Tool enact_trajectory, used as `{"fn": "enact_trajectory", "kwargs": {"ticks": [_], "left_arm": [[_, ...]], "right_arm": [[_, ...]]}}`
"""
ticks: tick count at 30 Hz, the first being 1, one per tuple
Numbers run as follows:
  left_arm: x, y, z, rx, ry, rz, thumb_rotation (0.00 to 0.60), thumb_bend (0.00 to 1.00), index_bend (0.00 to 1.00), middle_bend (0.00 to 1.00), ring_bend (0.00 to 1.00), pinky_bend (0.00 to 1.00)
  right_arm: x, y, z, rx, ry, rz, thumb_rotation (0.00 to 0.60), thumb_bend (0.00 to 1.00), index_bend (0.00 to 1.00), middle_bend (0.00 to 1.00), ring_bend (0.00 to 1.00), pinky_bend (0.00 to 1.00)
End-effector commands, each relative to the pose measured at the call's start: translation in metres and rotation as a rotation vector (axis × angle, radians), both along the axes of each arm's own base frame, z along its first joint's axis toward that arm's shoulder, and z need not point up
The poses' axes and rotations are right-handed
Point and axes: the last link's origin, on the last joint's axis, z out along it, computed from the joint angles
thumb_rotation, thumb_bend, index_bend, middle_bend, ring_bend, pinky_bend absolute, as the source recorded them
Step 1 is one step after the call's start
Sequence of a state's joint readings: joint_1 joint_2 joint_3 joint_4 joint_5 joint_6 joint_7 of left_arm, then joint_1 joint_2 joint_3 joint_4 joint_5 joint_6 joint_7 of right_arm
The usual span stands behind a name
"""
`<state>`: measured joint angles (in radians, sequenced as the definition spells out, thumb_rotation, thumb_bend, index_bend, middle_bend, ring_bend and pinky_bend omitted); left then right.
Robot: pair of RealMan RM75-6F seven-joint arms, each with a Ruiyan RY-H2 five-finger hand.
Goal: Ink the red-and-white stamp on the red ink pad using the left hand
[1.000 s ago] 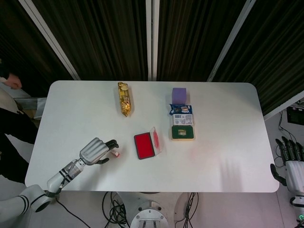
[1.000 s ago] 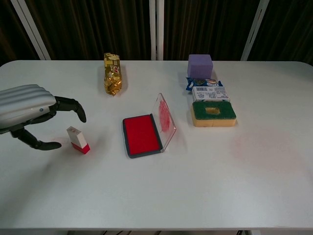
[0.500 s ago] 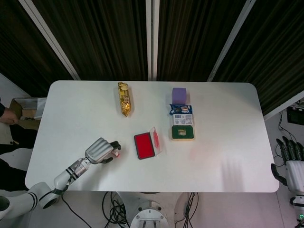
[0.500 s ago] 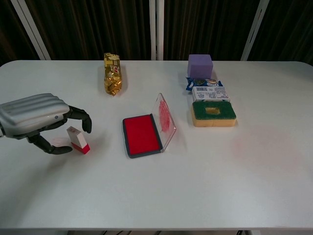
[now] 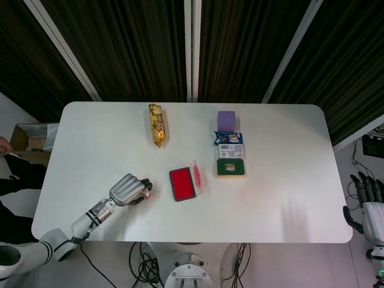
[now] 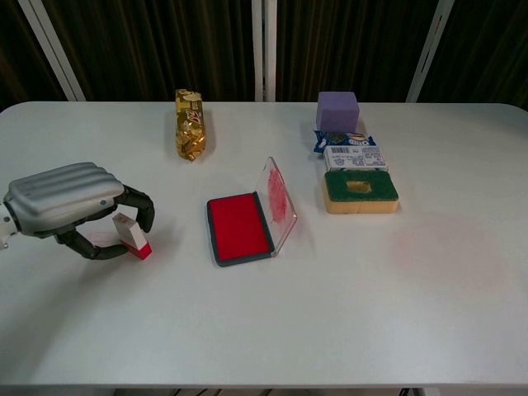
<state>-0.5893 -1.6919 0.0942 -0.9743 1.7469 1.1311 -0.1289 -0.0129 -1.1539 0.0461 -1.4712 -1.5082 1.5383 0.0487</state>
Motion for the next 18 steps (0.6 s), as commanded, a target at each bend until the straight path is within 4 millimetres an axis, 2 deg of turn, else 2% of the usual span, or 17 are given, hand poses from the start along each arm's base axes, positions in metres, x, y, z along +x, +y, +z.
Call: {"fn": "enact_trajectory", "kwargs": {"ticks": [1, 8, 18], "left_arm": [[-0.0005, 0.0002, -0.0006, 0.004, 0.003, -0.003, 0.600, 0.31, 0.46, 0.45, 0.91, 0.97], [0.0001, 0.0008, -0.0006, 0.026, -0.006, -0.029, 0.600, 0.31, 0.51, 0.48, 0.91, 0.97], [-0.0021, 0.0011, -0.0049, 0.024, -0.020, -0.031, 0.600, 0.32, 0.52, 0.50, 0.92, 0.97]], "right_arm": [[0.0000, -0.0001, -0.0001, 0.001, 0.000, -0.001, 0.600, 0.33, 0.00, 0.00, 0.00, 0.00], [0.0009, -0.0011, -0.0012, 0.003, 0.000, 0.001, 0.600, 0.34, 0.00, 0.00, 0.00, 0.00], [-0.0009, 0.0012, -0.0007, 0.001, 0.004, -0.010, 0.600, 0.34, 0.00, 0.00, 0.00, 0.00]]}}
